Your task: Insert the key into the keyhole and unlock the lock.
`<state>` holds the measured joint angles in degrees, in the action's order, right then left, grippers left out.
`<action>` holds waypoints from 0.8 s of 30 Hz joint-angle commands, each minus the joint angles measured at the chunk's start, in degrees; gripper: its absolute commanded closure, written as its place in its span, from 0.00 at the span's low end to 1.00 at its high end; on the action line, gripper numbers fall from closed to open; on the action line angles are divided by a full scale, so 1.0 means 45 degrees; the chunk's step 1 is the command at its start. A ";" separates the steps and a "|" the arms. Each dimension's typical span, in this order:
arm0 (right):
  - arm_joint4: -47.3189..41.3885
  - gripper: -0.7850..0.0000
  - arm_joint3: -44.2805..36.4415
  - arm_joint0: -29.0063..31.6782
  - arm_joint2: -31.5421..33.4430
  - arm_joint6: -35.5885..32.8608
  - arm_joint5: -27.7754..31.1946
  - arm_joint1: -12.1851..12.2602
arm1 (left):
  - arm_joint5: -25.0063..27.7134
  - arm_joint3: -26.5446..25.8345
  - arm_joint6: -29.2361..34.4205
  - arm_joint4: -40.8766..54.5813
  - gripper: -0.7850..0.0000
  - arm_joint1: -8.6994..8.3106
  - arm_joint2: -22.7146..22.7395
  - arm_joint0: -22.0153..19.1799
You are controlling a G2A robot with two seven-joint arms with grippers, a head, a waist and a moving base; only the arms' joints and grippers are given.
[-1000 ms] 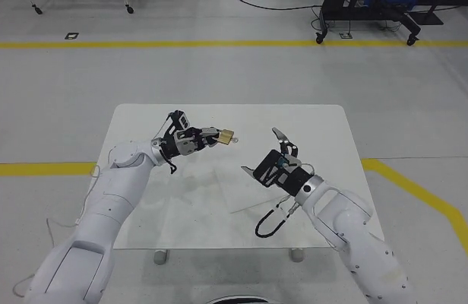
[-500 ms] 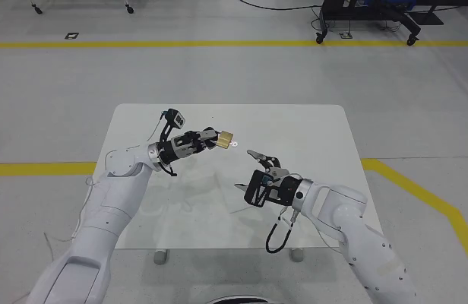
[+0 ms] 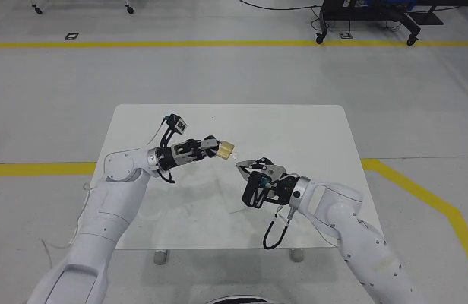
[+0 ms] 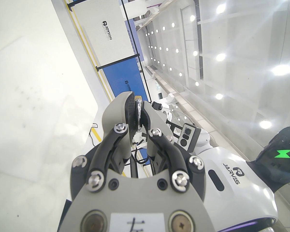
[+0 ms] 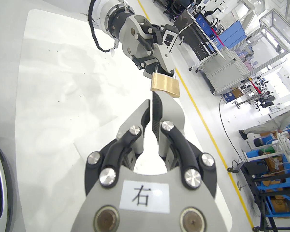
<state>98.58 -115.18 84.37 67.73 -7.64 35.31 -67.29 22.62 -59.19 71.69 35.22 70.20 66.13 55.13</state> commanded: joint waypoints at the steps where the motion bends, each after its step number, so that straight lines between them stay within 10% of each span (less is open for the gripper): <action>1: 0.0039 1.00 0.0016 -0.0014 -0.0014 0.0000 -0.0021 0.0011 | -0.0037 -0.0041 0.0144 -0.0007 1.00 -0.0012 -0.0017 0.0029; 24: -0.0044 1.00 0.0316 -0.0284 -0.0137 -0.0090 -0.0087 0.0113 | -0.0506 0.0162 0.0629 0.0693 1.00 0.0061 -0.0267 -0.0226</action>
<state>98.35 -113.77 83.30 67.28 -7.92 34.91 -66.77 20.34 -58.52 74.44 38.30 70.46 64.99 54.16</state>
